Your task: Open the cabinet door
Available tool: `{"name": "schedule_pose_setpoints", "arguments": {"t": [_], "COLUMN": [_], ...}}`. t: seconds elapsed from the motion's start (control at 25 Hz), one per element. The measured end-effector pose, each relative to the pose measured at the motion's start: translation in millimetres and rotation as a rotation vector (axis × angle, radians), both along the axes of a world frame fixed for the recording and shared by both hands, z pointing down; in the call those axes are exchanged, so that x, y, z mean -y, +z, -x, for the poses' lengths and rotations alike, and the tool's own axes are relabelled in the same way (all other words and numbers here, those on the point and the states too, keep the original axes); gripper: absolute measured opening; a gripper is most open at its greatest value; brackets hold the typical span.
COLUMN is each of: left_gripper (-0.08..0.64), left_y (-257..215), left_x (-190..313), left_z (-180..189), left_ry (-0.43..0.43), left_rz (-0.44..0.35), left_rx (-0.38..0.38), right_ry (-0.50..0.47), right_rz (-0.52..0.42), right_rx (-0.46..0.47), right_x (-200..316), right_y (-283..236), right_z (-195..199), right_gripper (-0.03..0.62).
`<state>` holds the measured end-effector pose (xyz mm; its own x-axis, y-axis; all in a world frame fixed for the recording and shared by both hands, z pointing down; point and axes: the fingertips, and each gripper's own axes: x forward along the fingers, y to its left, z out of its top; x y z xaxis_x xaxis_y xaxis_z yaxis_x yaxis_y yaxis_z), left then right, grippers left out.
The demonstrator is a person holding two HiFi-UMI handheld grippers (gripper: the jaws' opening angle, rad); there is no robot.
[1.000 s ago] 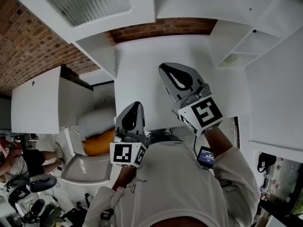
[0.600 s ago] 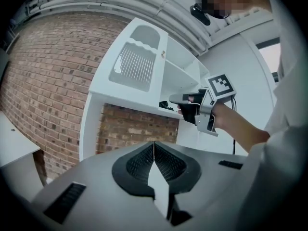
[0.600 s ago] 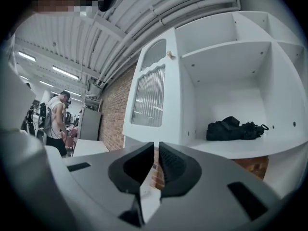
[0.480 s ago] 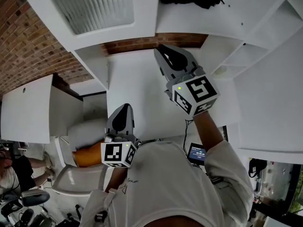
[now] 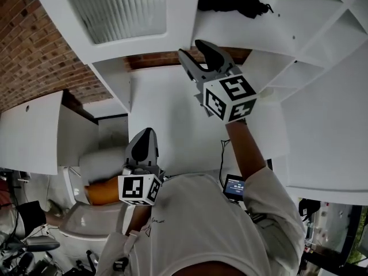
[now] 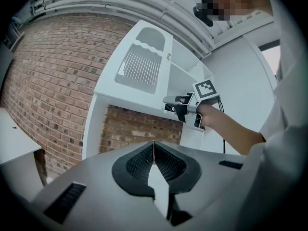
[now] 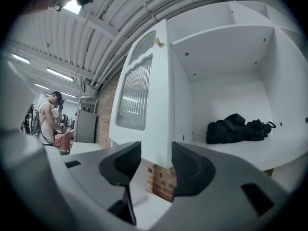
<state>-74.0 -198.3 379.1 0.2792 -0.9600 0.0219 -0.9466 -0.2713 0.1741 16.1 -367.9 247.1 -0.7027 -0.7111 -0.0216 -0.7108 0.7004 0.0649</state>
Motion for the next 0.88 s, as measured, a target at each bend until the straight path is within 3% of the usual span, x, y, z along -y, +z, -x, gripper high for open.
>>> {"name": "schedule_pose_setpoints", "arguments": {"t": [0.28,0.88], "left_gripper": [0.017,0.017], "left_y": [4.6,9.5], "left_x": [-6.1,-16.3], "left_z": [4.7,16.3], "left_ry": [-0.004,-0.017], "left_rz": [0.021,0.024], "left_rx": [0.003,-0.006], "right_ry": [0.000,0.097], "right_rz": [0.061,0.045], "right_rx": [0.009,-0.009], "right_x": [19.5,26.9], "right_y": [13.9,15.6], "right_z": [12.2,21.6], "right_gripper": [0.227,0.255]}}
